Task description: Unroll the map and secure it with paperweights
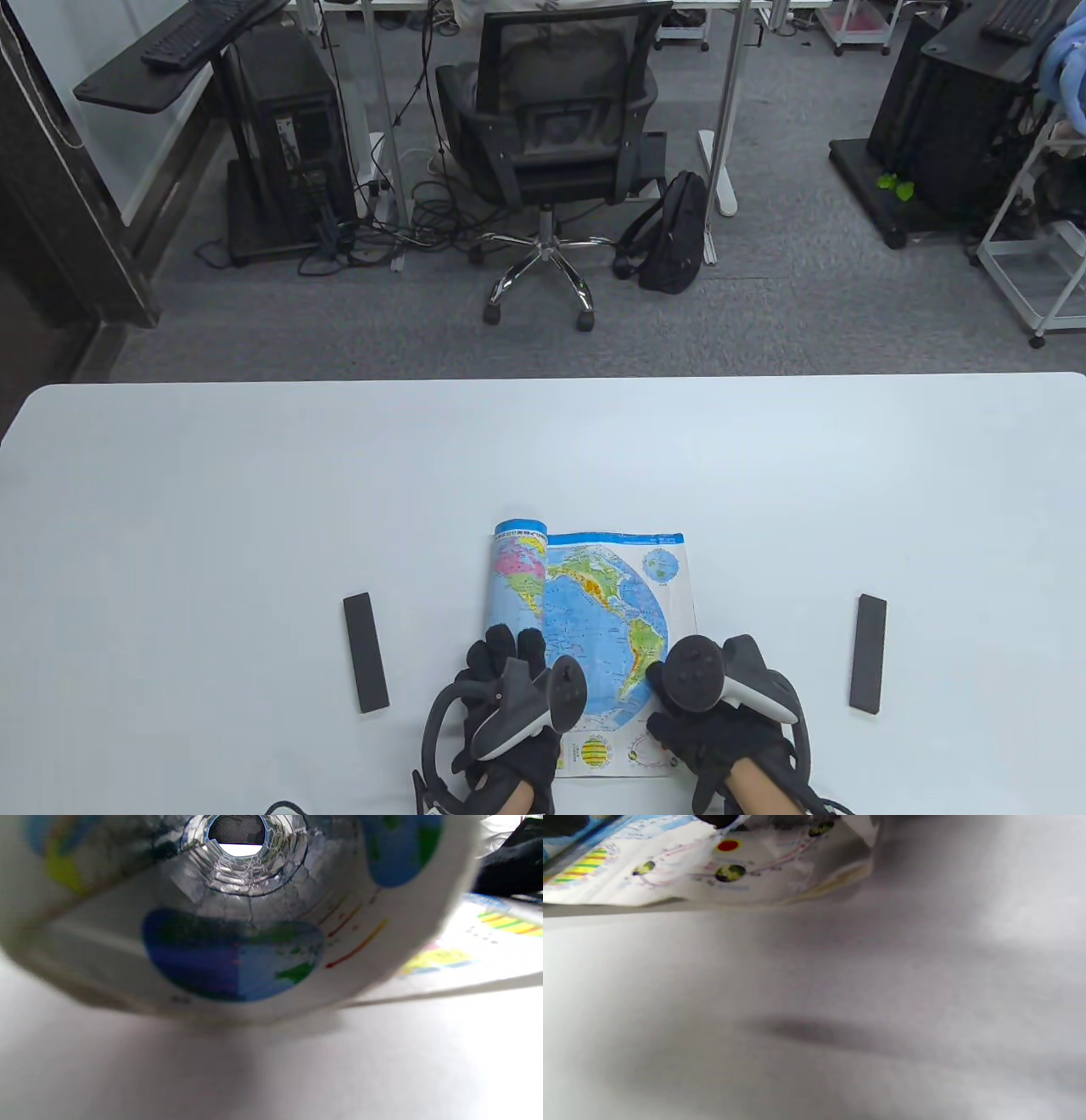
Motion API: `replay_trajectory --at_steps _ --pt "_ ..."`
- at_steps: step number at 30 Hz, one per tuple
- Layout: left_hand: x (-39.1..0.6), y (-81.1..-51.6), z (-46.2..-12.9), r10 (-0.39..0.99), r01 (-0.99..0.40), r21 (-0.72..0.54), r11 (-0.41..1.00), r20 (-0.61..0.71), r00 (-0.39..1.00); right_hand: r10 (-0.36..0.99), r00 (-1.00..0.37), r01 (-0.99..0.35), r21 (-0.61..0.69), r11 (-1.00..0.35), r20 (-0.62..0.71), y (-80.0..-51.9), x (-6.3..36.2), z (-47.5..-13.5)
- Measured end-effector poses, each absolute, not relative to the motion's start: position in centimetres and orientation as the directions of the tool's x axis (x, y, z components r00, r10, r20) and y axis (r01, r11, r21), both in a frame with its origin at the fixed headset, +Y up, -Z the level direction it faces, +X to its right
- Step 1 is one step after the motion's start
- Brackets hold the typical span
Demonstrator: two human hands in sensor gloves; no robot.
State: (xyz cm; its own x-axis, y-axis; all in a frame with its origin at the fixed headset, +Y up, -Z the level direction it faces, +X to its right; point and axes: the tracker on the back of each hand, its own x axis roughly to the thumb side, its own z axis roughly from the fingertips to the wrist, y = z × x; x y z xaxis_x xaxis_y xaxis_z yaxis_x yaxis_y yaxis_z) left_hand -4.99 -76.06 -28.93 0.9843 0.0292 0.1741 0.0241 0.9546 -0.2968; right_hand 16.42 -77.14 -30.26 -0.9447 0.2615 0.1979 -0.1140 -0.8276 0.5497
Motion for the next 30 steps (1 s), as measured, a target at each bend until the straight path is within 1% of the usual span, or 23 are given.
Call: replay_trajectory --at_steps 3,5,7,8,10,14,19,23,27,30 --pt "-5.2 -75.4 -28.8 0.055 0.005 -0.273 0.962 0.213 0.976 0.269 -0.945 -0.126 0.549 -0.826 0.188 -77.0 16.5 -30.4" --pt "-5.0 -74.9 -28.6 0.055 0.02 -0.243 0.97 0.3 0.952 0.288 -0.941 -0.148 0.551 -0.821 0.177 -77.0 16.8 -30.5" --pt "-4.6 -74.4 -28.4 0.012 0.073 -0.196 0.978 0.4 0.917 0.302 -0.939 -0.168 0.551 -0.817 0.162 -76.9 17.2 -30.6" --pt "-4.5 -74.0 -28.3 -0.031 0.112 -0.168 0.979 0.423 0.906 0.314 -0.937 -0.182 0.552 -0.814 0.153 -76.9 17.4 -30.7" --pt "-4.4 -73.6 -28.1 -0.075 0.151 -0.152 0.977 0.421 0.904 0.331 -0.933 -0.205 0.551 -0.809 0.139 -76.8 17.8 -30.7" --pt "-5.2 -73.4 -28.4 -0.059 0.127 -0.175 0.976 0.349 0.935 0.359 -0.927 -0.244 0.548 -0.801 0.112 -76.6 18.8 -30.9" --pt "-7.2 -73.8 -28.8 0.017 0.04 -0.233 0.972 0.239 0.971 0.39 -0.917 -0.289 0.539 -0.791 0.081 -76.4 19.5 -31.2" --pt "-8.7 -74.8 -29.3 0.095 -0.042 -0.31 0.95 0.158 0.983 0.398 -0.916 -0.316 0.523 -0.792 0.048 -76.2 20.3 -31.3" --pt "-9.4 -75.9 -29.8 0.145 -0.098 -0.367 0.925 0.103 0.984 0.393 -0.918 -0.319 0.513 -0.797 0.041 -76.2 20.5 -31.3" --pt "-9.4 -76.5 -29.8 0.146 -0.102 -0.377 0.921 0.09 0.985 0.382 -0.923 -0.302 0.517 -0.801 0.053 -76.3 20.2 -31.1"
